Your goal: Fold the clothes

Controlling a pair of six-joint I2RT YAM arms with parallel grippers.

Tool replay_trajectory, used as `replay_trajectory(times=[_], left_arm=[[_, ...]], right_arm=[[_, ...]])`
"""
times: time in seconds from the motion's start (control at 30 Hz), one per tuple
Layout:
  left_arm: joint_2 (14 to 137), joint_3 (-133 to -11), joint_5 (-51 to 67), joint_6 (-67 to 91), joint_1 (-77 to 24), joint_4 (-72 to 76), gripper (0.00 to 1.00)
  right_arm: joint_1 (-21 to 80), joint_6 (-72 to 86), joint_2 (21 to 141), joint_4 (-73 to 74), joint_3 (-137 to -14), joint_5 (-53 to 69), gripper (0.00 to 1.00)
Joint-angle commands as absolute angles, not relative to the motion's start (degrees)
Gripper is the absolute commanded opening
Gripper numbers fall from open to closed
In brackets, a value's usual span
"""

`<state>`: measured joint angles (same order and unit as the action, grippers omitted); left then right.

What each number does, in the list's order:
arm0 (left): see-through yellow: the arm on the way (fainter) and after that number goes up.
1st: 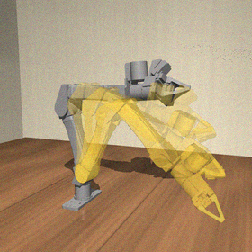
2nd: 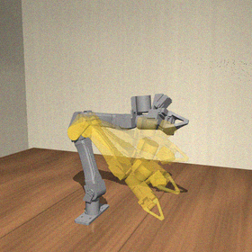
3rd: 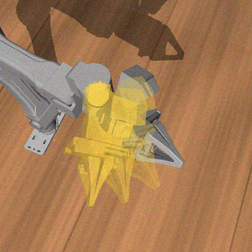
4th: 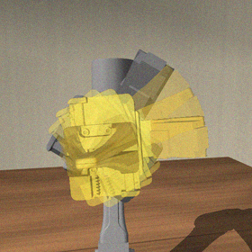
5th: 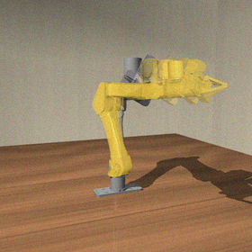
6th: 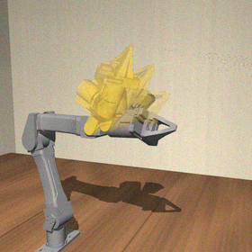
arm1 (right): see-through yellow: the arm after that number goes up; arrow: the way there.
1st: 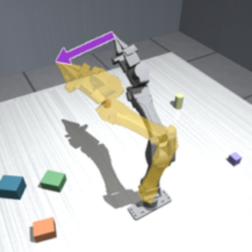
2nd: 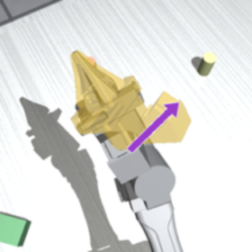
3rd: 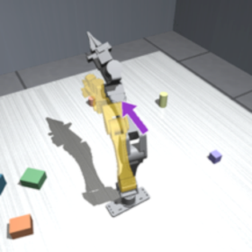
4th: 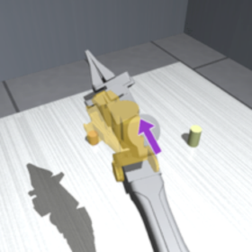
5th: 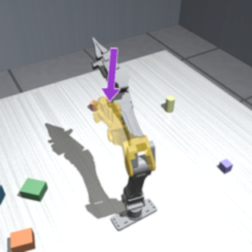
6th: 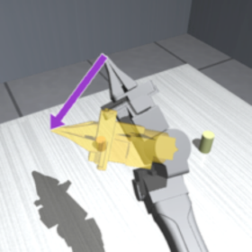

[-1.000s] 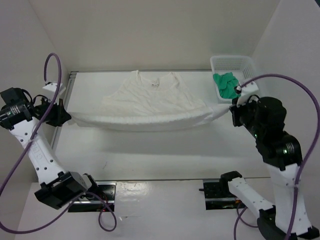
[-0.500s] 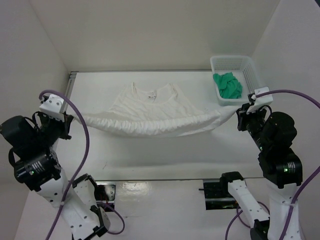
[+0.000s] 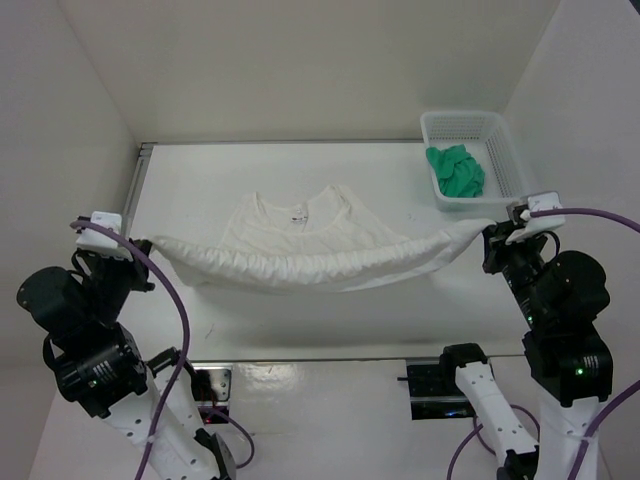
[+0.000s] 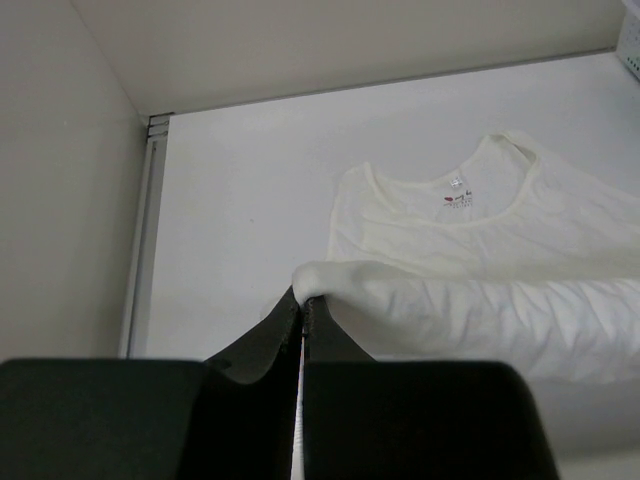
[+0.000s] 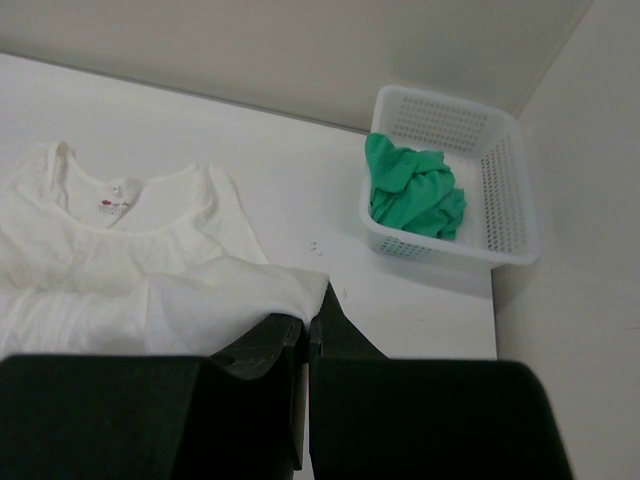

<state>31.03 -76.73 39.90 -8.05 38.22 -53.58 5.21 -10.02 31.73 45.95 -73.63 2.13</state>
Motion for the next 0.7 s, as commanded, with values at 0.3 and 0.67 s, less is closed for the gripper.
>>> replay_trajectory(times=[0.3,0.67], left_arm=[[36.5,-70.3,48.3,-9.6,38.5,-48.8,0.0],[47.2,-72.8,56.3,-16.6,38.0,-55.5,0.0]], right_arm=[[1.3,-5.1,36.6,39.0,-73.9,1.5,0.0],[-4.6,-3.3,44.2,40.5,-77.4,6.3,0.0]])
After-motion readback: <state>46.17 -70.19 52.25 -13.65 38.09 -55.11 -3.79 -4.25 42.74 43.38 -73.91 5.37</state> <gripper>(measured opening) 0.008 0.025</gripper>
